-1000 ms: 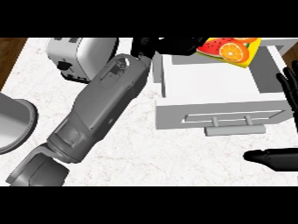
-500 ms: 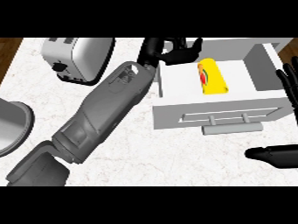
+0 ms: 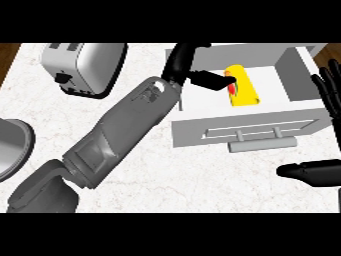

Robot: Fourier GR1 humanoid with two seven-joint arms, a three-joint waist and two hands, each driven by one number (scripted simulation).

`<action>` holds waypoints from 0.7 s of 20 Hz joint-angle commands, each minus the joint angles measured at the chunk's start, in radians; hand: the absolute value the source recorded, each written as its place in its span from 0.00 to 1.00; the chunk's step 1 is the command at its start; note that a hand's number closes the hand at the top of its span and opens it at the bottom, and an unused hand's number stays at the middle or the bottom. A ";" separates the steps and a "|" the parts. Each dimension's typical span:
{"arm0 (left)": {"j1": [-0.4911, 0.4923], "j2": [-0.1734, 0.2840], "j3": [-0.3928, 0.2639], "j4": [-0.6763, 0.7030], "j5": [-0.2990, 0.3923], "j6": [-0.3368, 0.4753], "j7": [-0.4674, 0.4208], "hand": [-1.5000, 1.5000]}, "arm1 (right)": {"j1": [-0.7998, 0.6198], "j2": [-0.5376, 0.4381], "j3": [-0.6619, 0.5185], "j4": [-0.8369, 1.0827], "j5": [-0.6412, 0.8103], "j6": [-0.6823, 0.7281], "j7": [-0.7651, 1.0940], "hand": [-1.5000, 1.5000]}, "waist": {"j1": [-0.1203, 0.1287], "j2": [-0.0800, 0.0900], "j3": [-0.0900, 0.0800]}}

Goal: Pick up the cup, place it into the drawer and close the drawer

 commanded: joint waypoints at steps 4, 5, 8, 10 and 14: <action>-0.003 0.000 -0.012 -0.037 0.059 0.063 -0.094 0.00 | 0.026 0.043 0.017 -0.002 -0.092 0.042 -0.014 0.00 | -0.002 0.001 0.000; 0.012 0.000 -0.010 -0.065 0.060 0.051 -0.106 0.00 | 0.025 0.026 -0.005 -0.016 -0.152 0.071 0.010 0.00 | 0.021 -0.007 -0.001; 0.009 0.000 -0.019 -0.131 0.105 0.101 -0.099 0.00 | 0.046 0.003 -0.006 -0.025 -0.217 0.134 0.015 1.00 | 0.020 -0.010 0.000; 0.038 0.000 0.021 -0.123 0.117 0.078 -0.183 0.00 | 0.104 -0.018 0.003 -0.098 -0.204 0.154 0.033 1.00 | 0.035 -0.013 -0.001; -0.009 0.000 0.062 -0.106 0.108 0.066 -0.138 0.00 | 0.114 -0.139 -0.023 -0.181 -0.150 0.214 0.062 1.00 | 0.063 -0.023 -0.002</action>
